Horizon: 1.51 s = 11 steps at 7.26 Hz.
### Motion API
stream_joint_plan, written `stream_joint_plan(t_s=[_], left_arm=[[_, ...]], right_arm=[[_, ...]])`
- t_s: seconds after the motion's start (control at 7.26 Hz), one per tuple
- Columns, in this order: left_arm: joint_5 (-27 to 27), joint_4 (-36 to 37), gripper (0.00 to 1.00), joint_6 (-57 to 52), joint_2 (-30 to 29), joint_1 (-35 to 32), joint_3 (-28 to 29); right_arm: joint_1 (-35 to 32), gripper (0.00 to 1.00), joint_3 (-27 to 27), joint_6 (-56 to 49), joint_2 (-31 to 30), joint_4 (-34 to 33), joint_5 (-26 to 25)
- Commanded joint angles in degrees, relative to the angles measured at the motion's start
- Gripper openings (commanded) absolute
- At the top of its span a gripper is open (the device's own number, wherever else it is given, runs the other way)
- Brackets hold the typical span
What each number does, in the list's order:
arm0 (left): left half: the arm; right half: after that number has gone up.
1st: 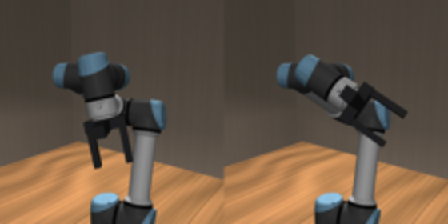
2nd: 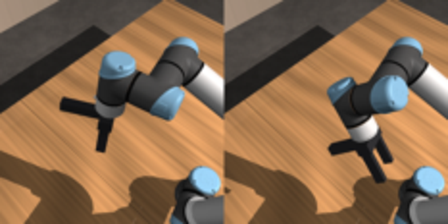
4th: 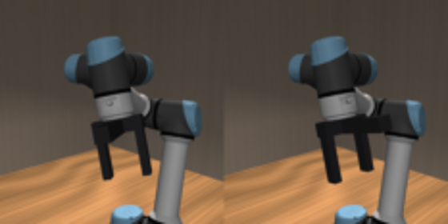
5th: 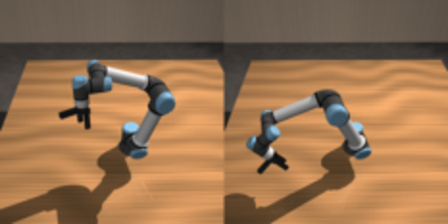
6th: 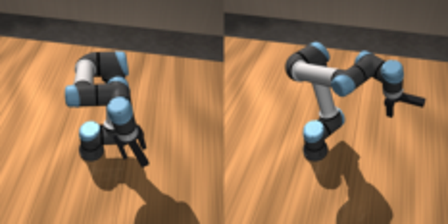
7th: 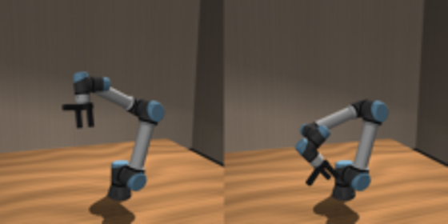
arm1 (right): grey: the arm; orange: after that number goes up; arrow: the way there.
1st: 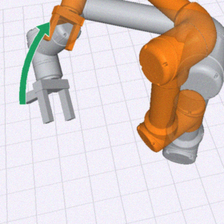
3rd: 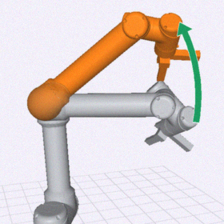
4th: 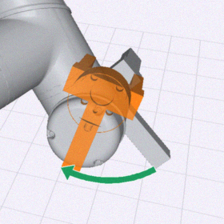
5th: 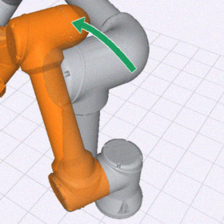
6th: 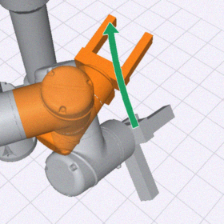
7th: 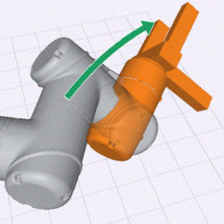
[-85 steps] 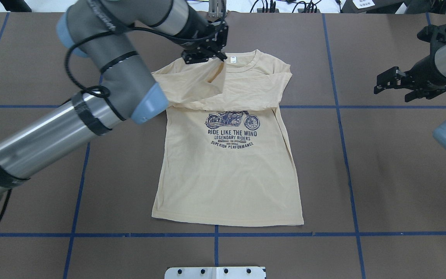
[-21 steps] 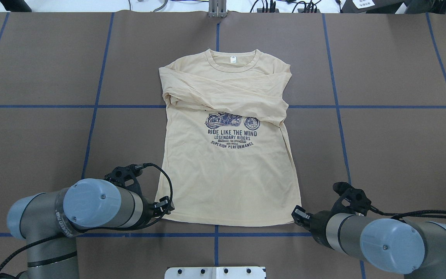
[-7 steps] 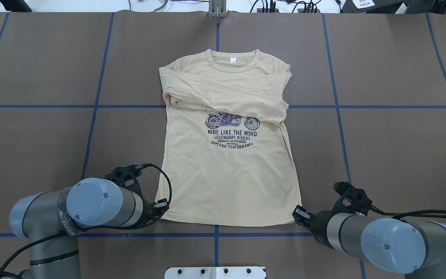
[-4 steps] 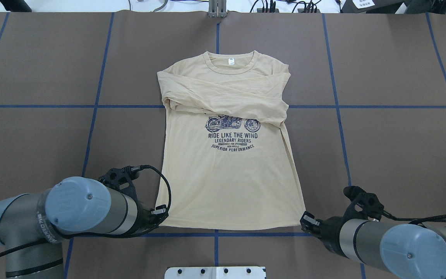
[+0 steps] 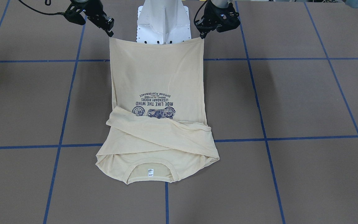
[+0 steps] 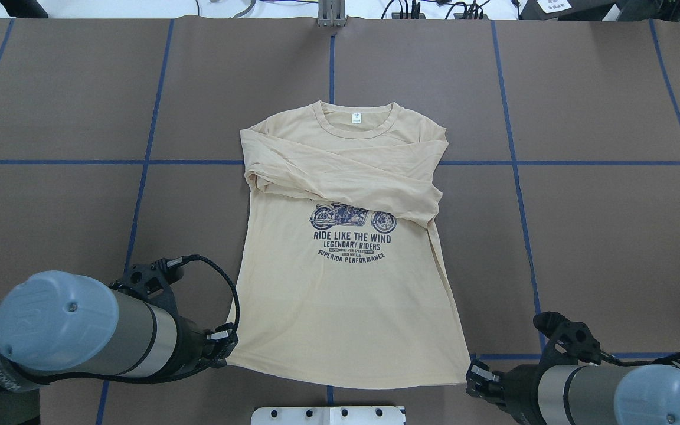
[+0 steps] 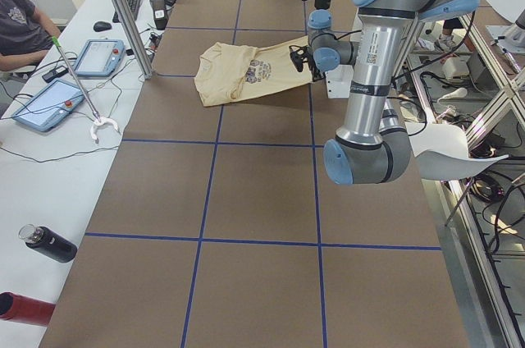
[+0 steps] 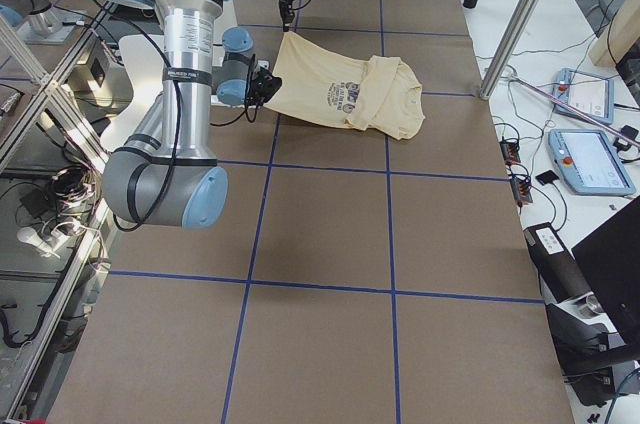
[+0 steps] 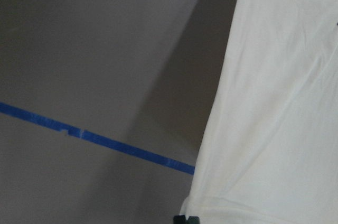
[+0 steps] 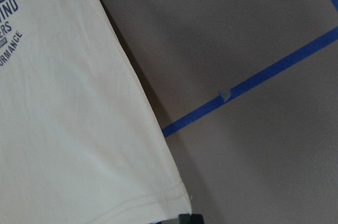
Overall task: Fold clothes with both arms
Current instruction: 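Lift the hem with both grippers and fold it toward the collar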
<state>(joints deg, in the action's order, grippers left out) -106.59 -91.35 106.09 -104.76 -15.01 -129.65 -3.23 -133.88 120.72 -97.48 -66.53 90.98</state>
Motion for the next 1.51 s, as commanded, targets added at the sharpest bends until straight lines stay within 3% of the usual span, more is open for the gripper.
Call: stream_joint_plan(t_s=[0.0,0.28,0.55,0.69,1.1,1.38], left_arm=[[-0.11,0.12,0.00,-1.66,-0.53,-0.10,-0.44],[0.33,-0.75,0.00,-10.06,-7.70,-8.65,4.63],[0.15,-11.23,0.00,-14.59,-10.20,-17.38,16.20],[-0.02,-17.04,0.00,-14.60,-10.90,-21.07,22.01],[-0.03,-20.53,0.00,-15.30,-14.68,-27.78,28.56],[0.32,-25.06,0.00,-15.21,-20.46,-28.14,39.75]], right_arm=[[-3.86,0.00,-1.92,-0.04,-0.87,0.00,0.78],[-13.50,0.00,0.96,-1.26,1.75,-4.36,5.49],[-30.61,0.00,10.17,-9.93,18.29,-16.01,17.94],[-36.35,0.00,14.56,-16.06,25.34,-22.44,20.27],[-44.22,0.00,28.00,-29.03,33.19,-24.35,19.94],[-44.32,0.00,41.44,-29.22,41.89,-22.69,19.59]])
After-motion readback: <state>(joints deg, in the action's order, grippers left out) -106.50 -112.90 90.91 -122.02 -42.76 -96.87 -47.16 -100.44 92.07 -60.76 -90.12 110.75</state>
